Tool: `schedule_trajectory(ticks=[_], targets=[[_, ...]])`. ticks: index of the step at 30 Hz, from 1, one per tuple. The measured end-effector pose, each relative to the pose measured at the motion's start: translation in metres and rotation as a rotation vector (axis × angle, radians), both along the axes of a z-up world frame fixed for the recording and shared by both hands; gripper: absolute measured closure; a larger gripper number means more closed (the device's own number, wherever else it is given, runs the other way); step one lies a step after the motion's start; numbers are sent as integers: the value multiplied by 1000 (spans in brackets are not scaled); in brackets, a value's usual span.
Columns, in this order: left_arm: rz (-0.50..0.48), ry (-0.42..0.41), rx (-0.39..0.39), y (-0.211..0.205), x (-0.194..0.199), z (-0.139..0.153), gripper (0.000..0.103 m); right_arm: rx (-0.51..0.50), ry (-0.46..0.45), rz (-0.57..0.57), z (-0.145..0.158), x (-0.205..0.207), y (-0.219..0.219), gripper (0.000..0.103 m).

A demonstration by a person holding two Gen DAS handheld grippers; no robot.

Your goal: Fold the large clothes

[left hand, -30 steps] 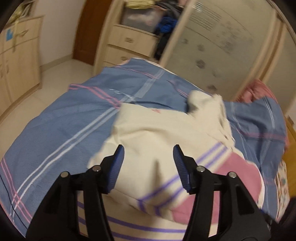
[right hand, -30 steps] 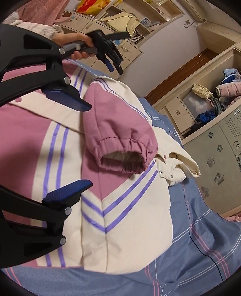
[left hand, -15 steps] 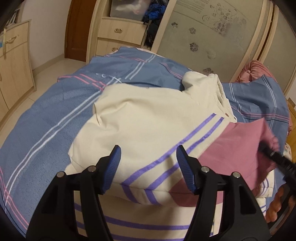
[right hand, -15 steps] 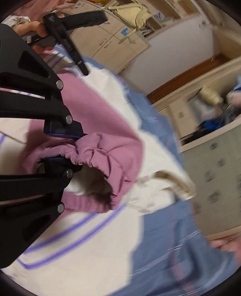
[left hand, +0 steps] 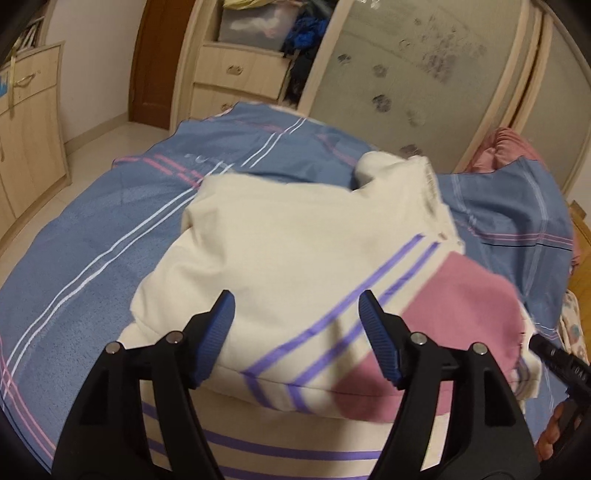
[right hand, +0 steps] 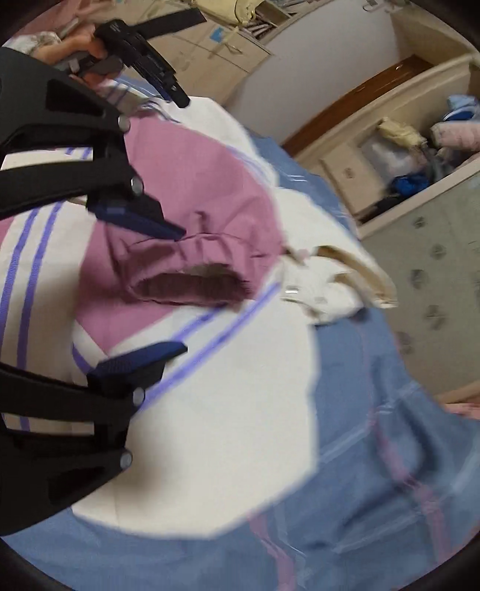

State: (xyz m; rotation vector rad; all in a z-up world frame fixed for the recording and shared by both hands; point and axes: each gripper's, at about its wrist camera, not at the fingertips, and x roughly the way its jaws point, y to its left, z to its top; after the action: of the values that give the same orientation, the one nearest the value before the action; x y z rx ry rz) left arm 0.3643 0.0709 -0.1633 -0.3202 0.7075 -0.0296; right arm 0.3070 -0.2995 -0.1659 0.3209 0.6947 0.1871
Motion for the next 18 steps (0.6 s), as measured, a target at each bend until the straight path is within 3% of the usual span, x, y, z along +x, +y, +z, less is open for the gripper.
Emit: schedule_trajectory(ticks=[2, 6, 12, 18], targets=[[-30, -10, 18, -11, -2, 5, 31, 32, -63, 62, 15, -2, 13, 54], [-69, 18, 40, -28, 2, -2, 31, -26, 38, 166, 7, 21, 53, 57], [-44, 85, 6, -19, 13, -30, 31, -54, 221, 115, -46, 73, 62, 75], [-15, 115, 118, -28, 40, -39, 30, -78, 239, 73, -62, 112, 69, 77]])
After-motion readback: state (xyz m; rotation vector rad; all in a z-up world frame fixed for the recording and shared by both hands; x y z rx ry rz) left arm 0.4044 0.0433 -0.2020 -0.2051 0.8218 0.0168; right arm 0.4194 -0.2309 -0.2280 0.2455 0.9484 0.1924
